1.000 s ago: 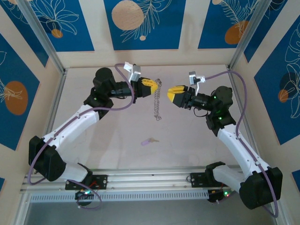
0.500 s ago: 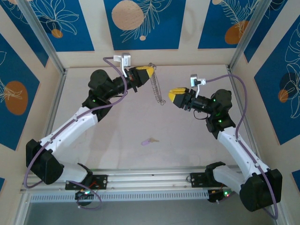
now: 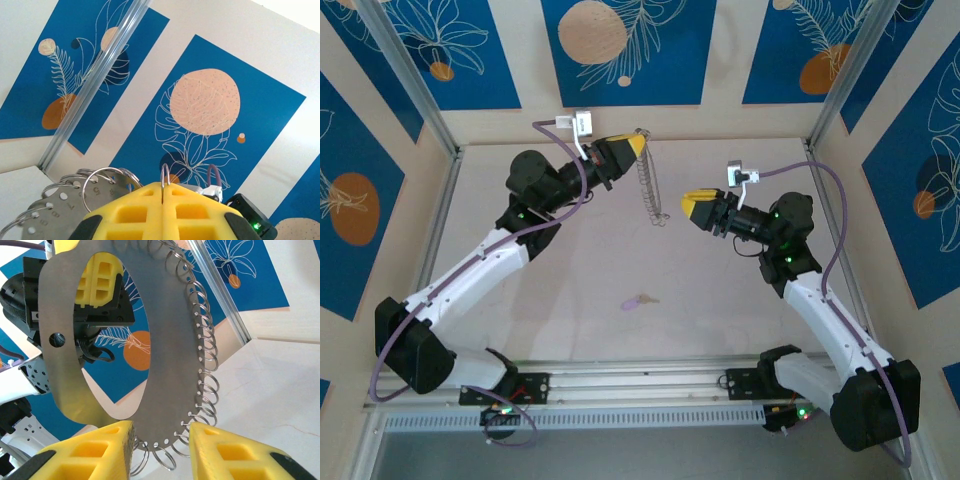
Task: Put the keys on the keyring
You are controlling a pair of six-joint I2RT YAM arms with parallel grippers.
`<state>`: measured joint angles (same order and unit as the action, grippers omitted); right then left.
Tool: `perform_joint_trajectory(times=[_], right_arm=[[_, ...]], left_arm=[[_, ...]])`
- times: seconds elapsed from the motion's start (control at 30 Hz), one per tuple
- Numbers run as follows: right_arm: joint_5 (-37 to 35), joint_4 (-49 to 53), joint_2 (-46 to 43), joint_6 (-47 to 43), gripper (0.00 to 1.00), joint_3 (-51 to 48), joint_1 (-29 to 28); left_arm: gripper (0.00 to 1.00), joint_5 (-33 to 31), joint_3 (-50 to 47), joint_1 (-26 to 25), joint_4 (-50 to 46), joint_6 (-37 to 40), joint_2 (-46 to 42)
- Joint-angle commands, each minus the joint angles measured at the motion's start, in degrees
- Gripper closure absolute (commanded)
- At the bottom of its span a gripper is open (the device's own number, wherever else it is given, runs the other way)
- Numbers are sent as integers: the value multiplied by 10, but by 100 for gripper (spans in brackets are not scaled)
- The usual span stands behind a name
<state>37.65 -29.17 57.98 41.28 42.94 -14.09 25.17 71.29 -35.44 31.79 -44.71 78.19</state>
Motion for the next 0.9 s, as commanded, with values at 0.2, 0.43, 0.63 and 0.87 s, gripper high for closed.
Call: perform_joint_trajectory(times=[0.2, 0.43, 0.63, 0.87], right_arm=[[-8, -18, 4, -1, 65, -11, 5], [-7, -19, 1, -1, 66, -15, 8], [-6, -21, 3, -1, 66, -20, 10], [-3, -19, 5, -1, 66, -23, 14]], left_arm=[[100, 4, 13, -13, 62, -8, -15], [100, 30, 20, -18, 75, -2, -10], [100, 60, 26, -22, 81, 22, -4], [100, 111, 32, -26, 100, 57, -2]])
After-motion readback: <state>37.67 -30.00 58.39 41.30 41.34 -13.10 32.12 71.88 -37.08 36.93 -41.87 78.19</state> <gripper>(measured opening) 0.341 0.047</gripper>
